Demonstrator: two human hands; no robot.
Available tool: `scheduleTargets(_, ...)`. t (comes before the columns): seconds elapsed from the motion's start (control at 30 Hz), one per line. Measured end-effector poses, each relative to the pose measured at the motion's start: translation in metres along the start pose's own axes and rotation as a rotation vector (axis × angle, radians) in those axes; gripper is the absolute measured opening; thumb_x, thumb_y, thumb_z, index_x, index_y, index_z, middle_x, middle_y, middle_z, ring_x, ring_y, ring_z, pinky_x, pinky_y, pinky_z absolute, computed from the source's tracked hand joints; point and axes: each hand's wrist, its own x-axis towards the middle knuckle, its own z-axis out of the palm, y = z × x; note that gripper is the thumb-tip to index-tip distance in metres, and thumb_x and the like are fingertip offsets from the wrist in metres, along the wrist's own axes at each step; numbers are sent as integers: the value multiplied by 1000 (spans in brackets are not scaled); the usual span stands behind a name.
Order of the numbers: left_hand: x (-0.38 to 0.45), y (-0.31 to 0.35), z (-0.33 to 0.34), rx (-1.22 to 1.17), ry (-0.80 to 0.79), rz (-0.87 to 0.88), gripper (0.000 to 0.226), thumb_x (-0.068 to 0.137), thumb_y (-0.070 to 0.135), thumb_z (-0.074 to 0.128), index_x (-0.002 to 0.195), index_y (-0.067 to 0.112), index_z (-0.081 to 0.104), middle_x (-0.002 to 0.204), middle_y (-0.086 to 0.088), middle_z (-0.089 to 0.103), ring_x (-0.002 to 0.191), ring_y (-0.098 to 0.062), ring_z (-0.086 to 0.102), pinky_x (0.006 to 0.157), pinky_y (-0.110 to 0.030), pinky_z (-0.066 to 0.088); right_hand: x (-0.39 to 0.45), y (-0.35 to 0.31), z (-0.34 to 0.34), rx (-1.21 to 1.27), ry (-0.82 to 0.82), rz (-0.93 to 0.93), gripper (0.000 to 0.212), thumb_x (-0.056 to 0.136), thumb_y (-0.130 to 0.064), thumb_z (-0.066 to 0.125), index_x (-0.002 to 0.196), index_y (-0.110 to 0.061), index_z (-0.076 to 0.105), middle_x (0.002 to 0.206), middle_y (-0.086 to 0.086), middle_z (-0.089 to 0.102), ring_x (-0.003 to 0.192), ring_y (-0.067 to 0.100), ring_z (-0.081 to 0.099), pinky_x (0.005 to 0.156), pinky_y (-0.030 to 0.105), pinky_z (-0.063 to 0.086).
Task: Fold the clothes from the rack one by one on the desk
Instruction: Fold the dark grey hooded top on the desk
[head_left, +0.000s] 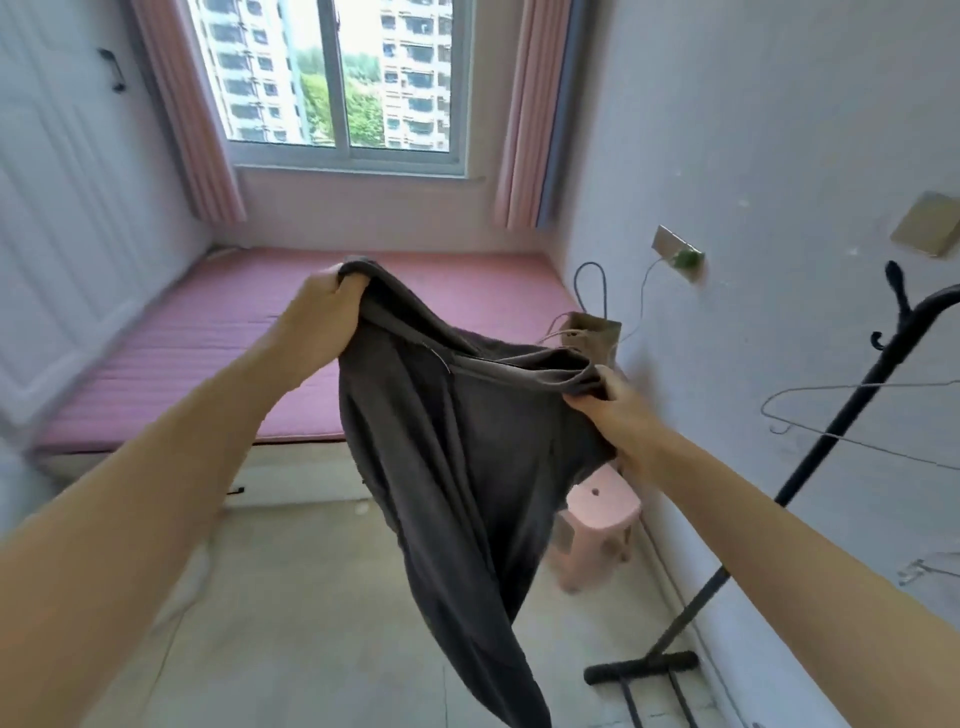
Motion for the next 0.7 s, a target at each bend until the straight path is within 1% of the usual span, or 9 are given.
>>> scheduleTargets(0.07,-10,-32,-38,161,28,-46,35,103,22,32,74,17,51,74,1,52,66,-12,45,57,-28,33,11,-16,36,-77,-46,-48,20,93,-20,61,112,-21,56,103,-6,62,98,12,57,89,33,48)
scheduleTargets(0.17,-25,-80,-93,320,-20,-123,32,104,26,33,89,11,58,93,-5,60,89,-22,53,73,-29,32,22,-39,90,-144,-134,-103,23,92,-12,60,115,-14,55,104,3,62,99,18,55,80,26,47)
scheduleTargets(0.27,-46,-129,-162,411,-87,-261,39,103,41,33,107,13,60,108,-3,61,103,-23,55,86,-33,36,26,-67,160,-258,-261,-200,30,90,-6,60,119,-13,56,104,2,59,98,16,53,70,16,42)
scheduleTargets(0.37,-71,-166,-227,448,-231,-325,51,93,60,36,117,21,56,114,3,61,108,-18,56,94,-35,40,24,-92,232,-365,-384,-288,28,87,-4,61,111,-19,58,102,2,60,99,19,55,78,28,42)
scheduleTargets(0.47,-99,-200,-301,388,-273,-461,50,83,62,61,118,27,50,115,11,57,108,-10,55,92,-27,40,15,-118,313,-449,-484,-378,30,87,1,59,113,-14,60,100,3,58,95,19,52,77,26,36)
scheduleTargets(0.5,-108,-212,-326,341,-286,-512,57,76,61,70,118,28,51,115,12,59,108,-8,57,94,-29,44,10,-126,339,-464,-502,-401,30,87,1,59,114,-12,60,99,3,57,95,20,51,76,25,35)
scheduleTargets(0.57,-128,-230,-370,274,-315,-597,61,71,41,83,121,29,52,118,7,64,107,-8,63,96,-35,50,5,-138,383,-477,-510,-401,32,87,2,59,116,-12,60,98,4,57,94,22,51,70,25,35)
scheduleTargets(0.63,-146,-245,-401,251,-306,-640,65,70,23,85,125,28,50,120,0,65,105,-12,66,95,-38,53,-2,-150,417,-467,-540,-373,34,85,5,59,114,-12,62,96,7,59,90,21,52,62,26,37)
scheduleTargets(0.7,-173,-257,-439,219,-234,-684,63,72,14,84,124,26,50,117,-2,66,105,-14,65,93,-36,53,-8,-163,471,-429,-615,-347,36,81,8,59,111,-11,64,93,9,62,87,22,53,63,26,39)
